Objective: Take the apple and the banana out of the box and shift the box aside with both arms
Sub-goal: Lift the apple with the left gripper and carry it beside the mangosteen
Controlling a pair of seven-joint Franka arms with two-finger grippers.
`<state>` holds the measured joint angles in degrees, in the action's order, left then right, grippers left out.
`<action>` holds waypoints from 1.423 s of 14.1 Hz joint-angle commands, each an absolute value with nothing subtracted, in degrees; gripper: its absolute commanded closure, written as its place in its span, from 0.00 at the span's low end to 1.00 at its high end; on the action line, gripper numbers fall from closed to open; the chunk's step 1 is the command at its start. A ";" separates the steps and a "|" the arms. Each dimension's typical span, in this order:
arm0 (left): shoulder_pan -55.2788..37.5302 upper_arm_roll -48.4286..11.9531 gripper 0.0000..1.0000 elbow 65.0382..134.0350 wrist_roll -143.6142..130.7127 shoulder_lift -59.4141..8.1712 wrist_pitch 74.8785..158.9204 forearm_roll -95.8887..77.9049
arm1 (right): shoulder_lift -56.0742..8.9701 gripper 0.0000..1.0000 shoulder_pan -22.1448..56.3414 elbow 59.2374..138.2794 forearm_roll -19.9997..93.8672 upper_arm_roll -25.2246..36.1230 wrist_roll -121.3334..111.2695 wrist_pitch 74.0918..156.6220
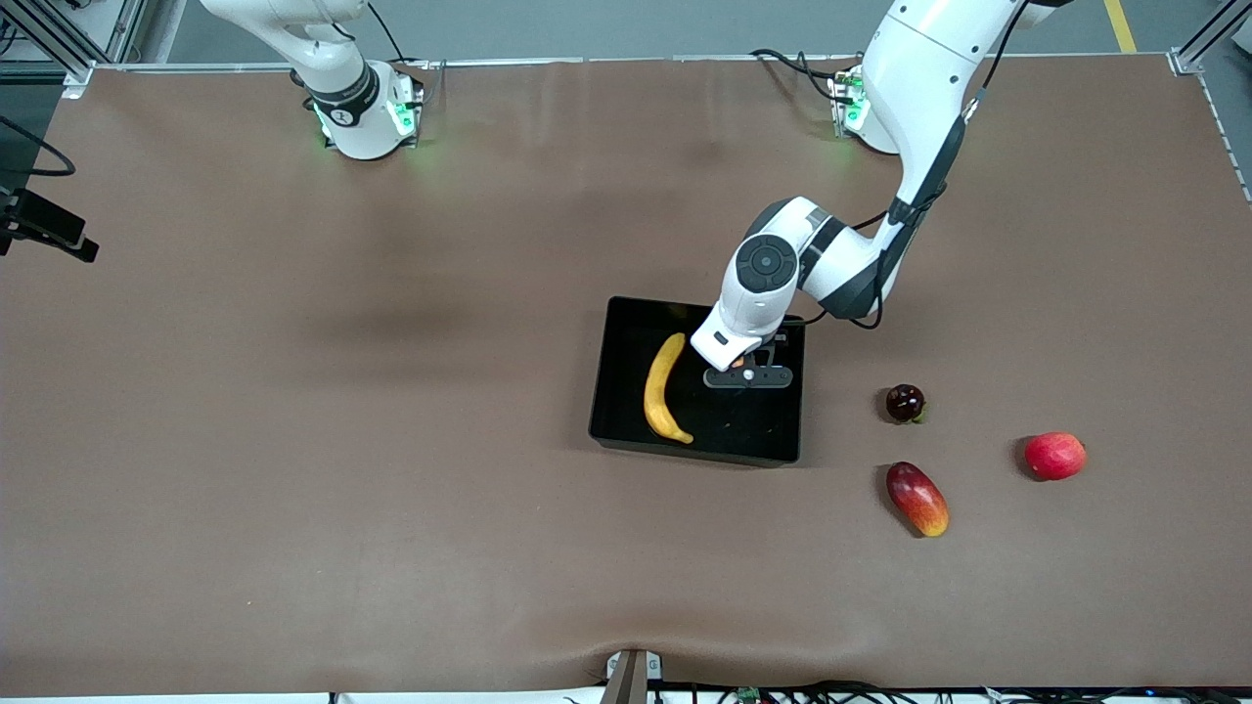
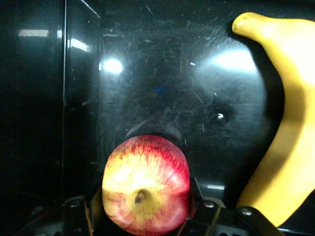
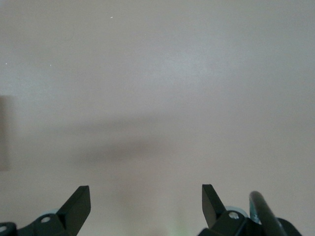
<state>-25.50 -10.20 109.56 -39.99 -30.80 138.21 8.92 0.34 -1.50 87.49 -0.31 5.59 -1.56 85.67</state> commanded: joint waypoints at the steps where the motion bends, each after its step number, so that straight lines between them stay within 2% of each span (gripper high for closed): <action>1: -25.58 -10.20 1.00 109.34 -41.75 -30.59 138.87 10.28 | -0.09 0.00 -2.28 86.40 -0.62 5.10 -1.76 85.34; 5: -24.96 -10.20 1.00 107.50 -41.22 -26.82 135.02 10.28 | -0.17 0.00 -2.20 86.40 -0.62 5.01 -1.76 85.34; 11: -21.81 -10.20 1.00 99.16 -36.93 -20.93 122.19 9.67 | -1.05 0.00 -1.85 86.40 -0.62 5.01 -1.58 85.25; 14: -17.59 -10.37 1.00 95.28 -28.95 -19.43 115.77 9.32 | -3.86 0.00 -1.32 86.31 -1.05 4.83 -1.84 85.08; 20: -4.94 -10.20 1.00 96.94 -7.40 -16.70 113.47 3.78 | -4.22 0.00 -1.23 86.31 -0.88 4.83 -1.76 85.25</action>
